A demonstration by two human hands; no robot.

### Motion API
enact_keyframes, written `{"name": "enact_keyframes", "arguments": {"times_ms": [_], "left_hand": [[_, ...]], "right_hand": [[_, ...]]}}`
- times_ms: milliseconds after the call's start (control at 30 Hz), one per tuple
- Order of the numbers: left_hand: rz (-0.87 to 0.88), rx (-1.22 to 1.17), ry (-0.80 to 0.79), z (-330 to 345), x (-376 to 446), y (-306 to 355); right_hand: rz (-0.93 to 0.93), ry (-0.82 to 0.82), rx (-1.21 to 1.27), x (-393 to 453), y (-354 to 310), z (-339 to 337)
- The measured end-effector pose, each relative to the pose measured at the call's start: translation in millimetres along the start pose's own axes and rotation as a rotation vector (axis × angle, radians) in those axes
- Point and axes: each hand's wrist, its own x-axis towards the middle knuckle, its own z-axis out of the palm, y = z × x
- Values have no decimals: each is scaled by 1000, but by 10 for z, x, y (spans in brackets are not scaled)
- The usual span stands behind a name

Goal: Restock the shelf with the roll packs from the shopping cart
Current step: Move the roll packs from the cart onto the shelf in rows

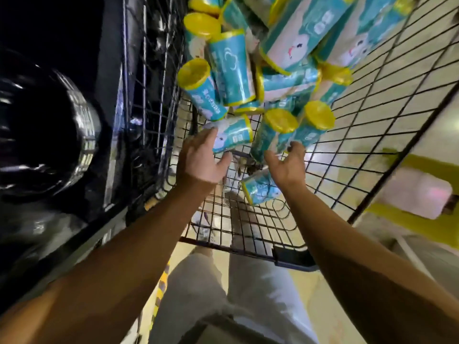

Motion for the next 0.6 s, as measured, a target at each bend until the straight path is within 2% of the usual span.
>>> {"name": "enact_keyframes", "arguments": {"times_ms": [100,233,333,467,533,600], "left_hand": [[23,-5,-24,206,317,-74],[15,120,-73,384,533,-108],[-47,275,-105,453,577,-91],[-107,332,-104,436,599,-37],[-138,289,-97,440,593,-37],[-234,106,-141,500,561,-79]], "right_hand": [[61,61,67,211,40,174],[96,150,136,319,58,305],[22,212,110,288,55,361],[-66,209,82,244,96,418],[-62,196,96,267,94,422],[-24,188,111,300,58,440]]}}
